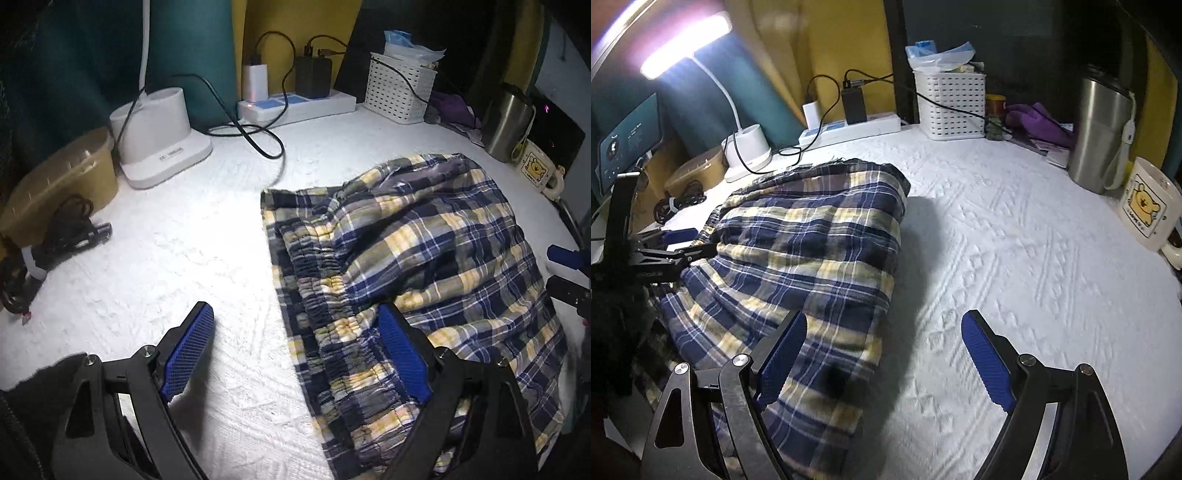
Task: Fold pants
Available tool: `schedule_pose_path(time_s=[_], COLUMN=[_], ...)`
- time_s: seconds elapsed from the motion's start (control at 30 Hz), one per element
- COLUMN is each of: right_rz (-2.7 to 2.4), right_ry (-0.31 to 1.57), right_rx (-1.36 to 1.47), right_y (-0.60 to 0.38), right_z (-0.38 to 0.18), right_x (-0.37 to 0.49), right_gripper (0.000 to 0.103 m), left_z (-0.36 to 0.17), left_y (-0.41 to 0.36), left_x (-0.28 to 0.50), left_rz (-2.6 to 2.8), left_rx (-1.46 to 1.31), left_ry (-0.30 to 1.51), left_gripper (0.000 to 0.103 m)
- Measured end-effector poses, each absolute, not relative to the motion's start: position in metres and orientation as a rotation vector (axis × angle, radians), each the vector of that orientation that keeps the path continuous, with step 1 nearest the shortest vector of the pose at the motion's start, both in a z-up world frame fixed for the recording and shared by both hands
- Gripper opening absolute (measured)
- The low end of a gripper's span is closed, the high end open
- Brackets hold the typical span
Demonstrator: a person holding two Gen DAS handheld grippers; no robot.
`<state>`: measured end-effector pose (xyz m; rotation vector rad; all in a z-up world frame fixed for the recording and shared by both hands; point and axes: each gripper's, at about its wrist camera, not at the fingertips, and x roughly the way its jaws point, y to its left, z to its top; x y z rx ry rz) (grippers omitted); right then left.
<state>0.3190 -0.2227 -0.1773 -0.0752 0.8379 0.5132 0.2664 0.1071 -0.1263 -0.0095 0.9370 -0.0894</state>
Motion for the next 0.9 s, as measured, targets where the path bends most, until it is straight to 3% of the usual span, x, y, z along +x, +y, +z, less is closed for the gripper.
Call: schedule_pose_path(time_s=[0.3, 0.57, 0.9], right_rz=[0.495, 0.498, 0.532], right_ry=[0.819, 0.814, 0.87], right_rx=[-0.081, -0.065, -0.007], right_y=[-0.222, -0.22, -0.208], right_z=[-0.169, -0.165, -0.182], right_x=[0.339, 0.357, 0.381], right_gripper=[0.087, 0.087, 0.087], left_z=[-0.094, -0.126, -0.13], left_y=[0.098, 0.097, 0.091], left_x=[0.273, 0.293, 0.292], left_rz=[-0.192, -0.2, -0.187], left_rx=[-0.067, -0.102, -0.064], left_ry=[0.88, 0.976, 0.933], left_gripper=[0.088, 0.088, 0.094])
